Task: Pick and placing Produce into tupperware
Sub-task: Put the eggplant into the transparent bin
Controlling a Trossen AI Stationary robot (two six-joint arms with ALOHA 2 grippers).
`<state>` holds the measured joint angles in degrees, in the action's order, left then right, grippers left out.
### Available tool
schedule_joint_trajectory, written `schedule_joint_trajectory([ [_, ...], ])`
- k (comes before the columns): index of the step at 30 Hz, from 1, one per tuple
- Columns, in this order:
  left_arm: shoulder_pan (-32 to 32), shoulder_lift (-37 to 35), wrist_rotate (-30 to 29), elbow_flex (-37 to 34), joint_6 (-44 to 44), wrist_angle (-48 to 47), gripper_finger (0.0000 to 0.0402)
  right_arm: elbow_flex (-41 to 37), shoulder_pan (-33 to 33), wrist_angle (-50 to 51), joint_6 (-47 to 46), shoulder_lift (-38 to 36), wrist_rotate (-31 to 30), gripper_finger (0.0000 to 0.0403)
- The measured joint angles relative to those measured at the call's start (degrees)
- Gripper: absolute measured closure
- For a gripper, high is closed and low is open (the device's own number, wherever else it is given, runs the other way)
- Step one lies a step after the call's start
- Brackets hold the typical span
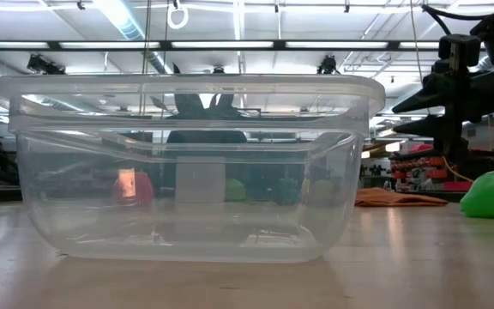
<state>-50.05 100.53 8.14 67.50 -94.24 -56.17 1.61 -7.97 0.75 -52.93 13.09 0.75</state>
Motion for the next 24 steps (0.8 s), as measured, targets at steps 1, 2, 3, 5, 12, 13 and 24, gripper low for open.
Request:
schedule_joint_trajectory([
  [1,0.52,-0.45,0.04,0.65,-0.48,0.03,0.0044,0.00,0.00,0.00,0.05,-0.01,0.00,0.0291],
  [2,1.11,-1.03,-0.10,1.37,-0.51,0.03,0.0044,0.00,0.00,0.01,0.05,0.01,0.00,0.0291],
  [3,1.68,-1.61,-0.29,2.11,-0.18,-0.17,0.0044,0.02,0.00,0.02,0.07,-0.01,0.00,0.0291],
  [5,2.93,-2.10,-0.46,3.51,0.88,-1.82,0.0044,0.02,-0.02,0.04,0.07,0.02,0.00,0.0291],
  [12,5.87,-2.08,-0.37,4.40,6.36,-10.14,0.0045,0.02,-0.01,0.07,0.32,-0.01,0.00,0.0291],
  [13,6.21,-2.08,-0.38,4.40,7.80,-10.47,0.0045,0.02,0.00,0.07,0.33,0.00,0.00,0.0291],
  [24,7.22,-2.06,0.69,-1.83,9.44,-12.48,0.0044,0.04,0.00,0.13,-1.09,-0.01,0.11,0.0291],
])
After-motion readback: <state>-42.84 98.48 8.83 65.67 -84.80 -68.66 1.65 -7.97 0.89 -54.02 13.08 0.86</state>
